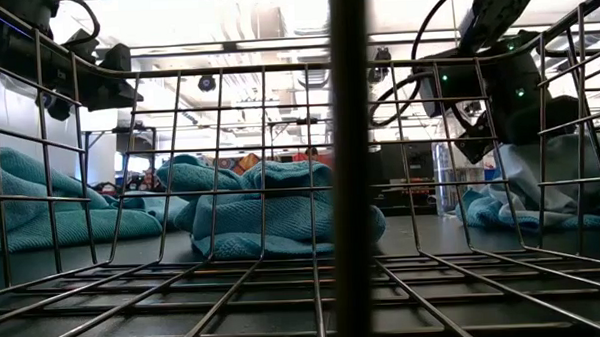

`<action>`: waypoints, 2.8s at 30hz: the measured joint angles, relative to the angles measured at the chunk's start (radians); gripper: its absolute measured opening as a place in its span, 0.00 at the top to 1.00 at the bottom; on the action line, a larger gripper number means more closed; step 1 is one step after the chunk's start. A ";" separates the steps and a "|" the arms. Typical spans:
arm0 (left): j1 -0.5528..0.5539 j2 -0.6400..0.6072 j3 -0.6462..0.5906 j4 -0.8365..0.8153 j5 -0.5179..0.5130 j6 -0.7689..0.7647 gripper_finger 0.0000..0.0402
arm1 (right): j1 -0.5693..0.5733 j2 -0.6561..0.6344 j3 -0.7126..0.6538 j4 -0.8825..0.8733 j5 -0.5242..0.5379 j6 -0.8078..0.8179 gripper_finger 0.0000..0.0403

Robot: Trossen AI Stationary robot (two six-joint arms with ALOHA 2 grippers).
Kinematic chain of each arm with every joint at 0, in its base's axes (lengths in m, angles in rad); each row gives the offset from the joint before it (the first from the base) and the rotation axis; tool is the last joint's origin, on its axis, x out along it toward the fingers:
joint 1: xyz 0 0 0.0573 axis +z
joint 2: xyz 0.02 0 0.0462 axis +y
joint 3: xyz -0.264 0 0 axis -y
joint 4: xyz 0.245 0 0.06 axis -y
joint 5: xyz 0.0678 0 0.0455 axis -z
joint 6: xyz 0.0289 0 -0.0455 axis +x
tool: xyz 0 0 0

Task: Sort microfiber towel by color & place in baskets
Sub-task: Put the light blue towel into the right wire basket

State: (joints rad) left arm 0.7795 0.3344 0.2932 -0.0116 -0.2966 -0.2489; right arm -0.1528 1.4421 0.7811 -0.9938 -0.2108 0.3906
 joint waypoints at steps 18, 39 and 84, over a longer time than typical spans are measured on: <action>0.000 0.000 0.000 0.003 0.000 -0.008 0.79 | 0.000 -0.177 0.177 -0.082 0.003 0.021 0.98; 0.000 0.000 0.000 -0.014 0.000 0.003 0.79 | 0.001 -0.297 0.467 -0.133 0.054 0.065 0.98; 0.000 0.000 0.000 -0.015 0.000 -0.074 0.79 | 0.915 -0.146 0.869 -0.031 0.065 0.455 0.98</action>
State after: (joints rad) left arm 0.7795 0.3348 0.2932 -0.0267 -0.2966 -0.3228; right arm 0.7622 1.2962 1.6504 -1.0251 -0.1457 0.8459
